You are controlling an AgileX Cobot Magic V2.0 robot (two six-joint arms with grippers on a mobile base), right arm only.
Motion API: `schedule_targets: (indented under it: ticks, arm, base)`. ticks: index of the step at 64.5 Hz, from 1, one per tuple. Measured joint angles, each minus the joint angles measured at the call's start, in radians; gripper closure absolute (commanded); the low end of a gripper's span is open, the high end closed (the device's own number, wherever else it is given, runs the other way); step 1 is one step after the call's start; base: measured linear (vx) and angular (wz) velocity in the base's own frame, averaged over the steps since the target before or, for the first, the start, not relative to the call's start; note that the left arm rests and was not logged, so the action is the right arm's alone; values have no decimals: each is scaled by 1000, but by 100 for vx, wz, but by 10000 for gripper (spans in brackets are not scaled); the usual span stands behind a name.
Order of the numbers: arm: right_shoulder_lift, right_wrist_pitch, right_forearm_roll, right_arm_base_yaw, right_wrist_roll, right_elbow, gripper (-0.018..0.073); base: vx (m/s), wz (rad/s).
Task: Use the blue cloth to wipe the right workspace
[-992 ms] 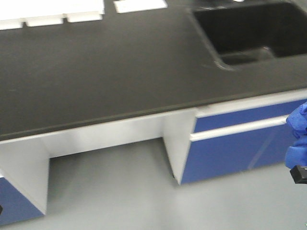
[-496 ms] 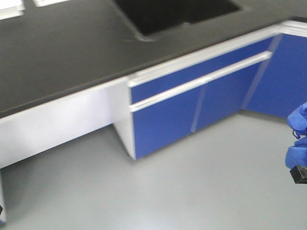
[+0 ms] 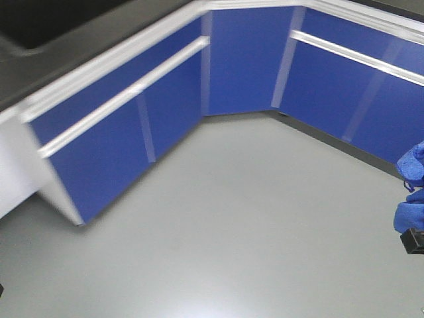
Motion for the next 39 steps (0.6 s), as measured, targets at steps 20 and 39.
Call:
schedule_targets:
  ticks: [20, 39]
  arm:
    - [0, 0, 0, 0, 0, 0, 557]
    - [0, 0, 0, 0, 0, 0, 557]
  base:
    - [-16, -81]
    - [-13, -59]
